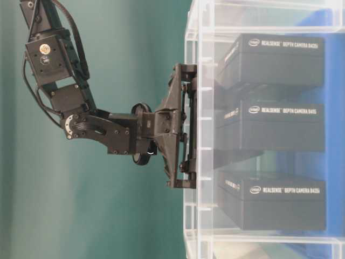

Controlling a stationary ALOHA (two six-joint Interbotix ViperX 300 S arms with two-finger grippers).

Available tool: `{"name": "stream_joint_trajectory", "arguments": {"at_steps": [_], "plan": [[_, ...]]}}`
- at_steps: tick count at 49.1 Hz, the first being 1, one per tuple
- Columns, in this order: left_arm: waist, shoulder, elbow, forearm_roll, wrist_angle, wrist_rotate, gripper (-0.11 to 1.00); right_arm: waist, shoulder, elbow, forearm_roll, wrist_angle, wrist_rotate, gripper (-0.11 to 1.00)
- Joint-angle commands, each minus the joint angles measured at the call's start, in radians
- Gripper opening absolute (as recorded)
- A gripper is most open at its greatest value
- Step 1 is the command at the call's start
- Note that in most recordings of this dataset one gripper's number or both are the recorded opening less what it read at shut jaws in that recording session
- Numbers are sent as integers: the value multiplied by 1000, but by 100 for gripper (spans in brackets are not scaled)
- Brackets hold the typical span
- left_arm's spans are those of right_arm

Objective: Take out the box from the case.
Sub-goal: 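Close the right gripper on the middle black box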

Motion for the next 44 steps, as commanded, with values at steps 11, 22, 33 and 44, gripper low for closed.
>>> {"name": "stream_joint_trajectory", "arguments": {"at_steps": [11,22,33,44], "plan": [[5,-2,-15,3,12,-2,98,3,-55,-95,0,58,2,66],[5,-3,-15,3,12,-2,98,3,-83,-147,0,143,2,66],[5,-3,-17,3,12,2,98,3,-112,-230,-2,225,2,66],[5,-3,-17,3,12,3,98,3,-121,-331,-6,345,2,66]]}}
